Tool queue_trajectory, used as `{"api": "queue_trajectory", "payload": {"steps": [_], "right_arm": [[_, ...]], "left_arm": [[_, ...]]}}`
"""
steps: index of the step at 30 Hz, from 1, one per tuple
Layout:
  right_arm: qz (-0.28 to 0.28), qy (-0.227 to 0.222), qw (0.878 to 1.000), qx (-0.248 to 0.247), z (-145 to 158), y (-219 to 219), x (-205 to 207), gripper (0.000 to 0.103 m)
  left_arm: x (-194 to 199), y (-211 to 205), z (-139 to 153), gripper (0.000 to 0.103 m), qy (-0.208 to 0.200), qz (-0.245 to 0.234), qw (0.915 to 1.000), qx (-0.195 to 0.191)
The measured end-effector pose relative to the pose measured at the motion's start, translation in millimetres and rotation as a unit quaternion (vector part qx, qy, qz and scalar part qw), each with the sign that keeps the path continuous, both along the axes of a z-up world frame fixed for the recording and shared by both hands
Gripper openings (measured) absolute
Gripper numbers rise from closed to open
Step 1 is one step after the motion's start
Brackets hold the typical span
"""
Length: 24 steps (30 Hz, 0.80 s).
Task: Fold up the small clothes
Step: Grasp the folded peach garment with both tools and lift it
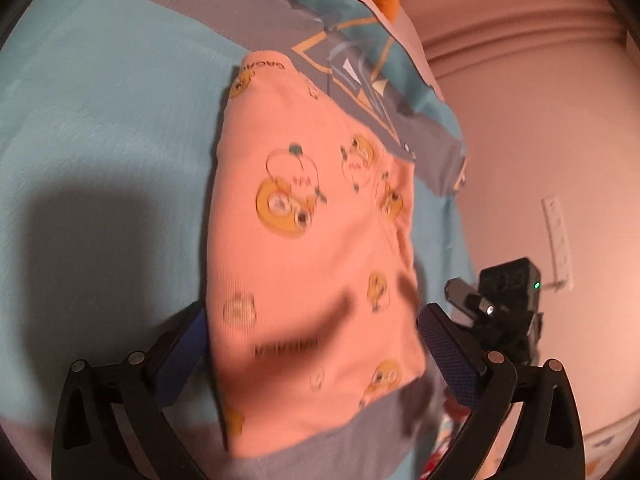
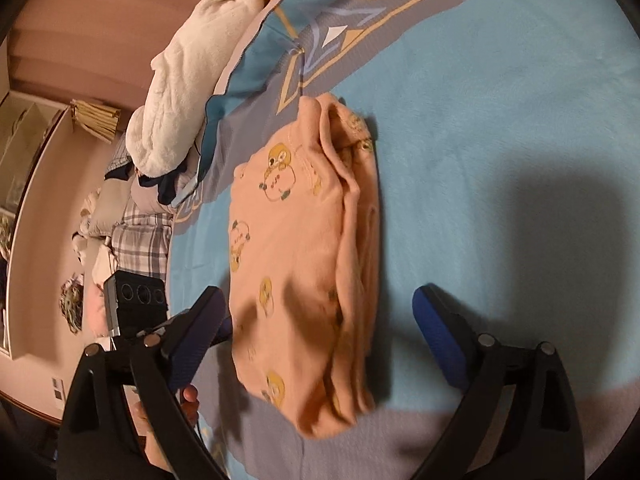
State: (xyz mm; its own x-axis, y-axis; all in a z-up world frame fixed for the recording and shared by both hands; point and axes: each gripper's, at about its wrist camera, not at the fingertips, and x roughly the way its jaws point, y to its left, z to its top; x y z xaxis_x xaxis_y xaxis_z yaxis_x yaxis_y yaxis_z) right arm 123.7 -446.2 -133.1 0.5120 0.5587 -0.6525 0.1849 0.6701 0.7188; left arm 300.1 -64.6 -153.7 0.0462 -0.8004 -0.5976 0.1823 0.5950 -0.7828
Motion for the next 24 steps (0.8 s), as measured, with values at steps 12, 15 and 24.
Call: {"api": "queue_trajectory", "payload": {"steps": [12,15,24], "right_arm": [[0.036,-0.007,0.999,-0.001,-11,18,53,0.078],[0.029,-0.008,1.000,-0.002,-16,17,58,0.062],[0.013,-0.019,1.000,-0.013,-23,7,54,0.034]], "left_arm": [[29,-11,-5,0.101,0.001,0.008,0.9997,-0.024],[32,-12,-6,0.101,0.004,0.015,0.9994,-0.032],[28,-12,-5,0.058,-0.026,0.031,0.9985,0.037]]}}
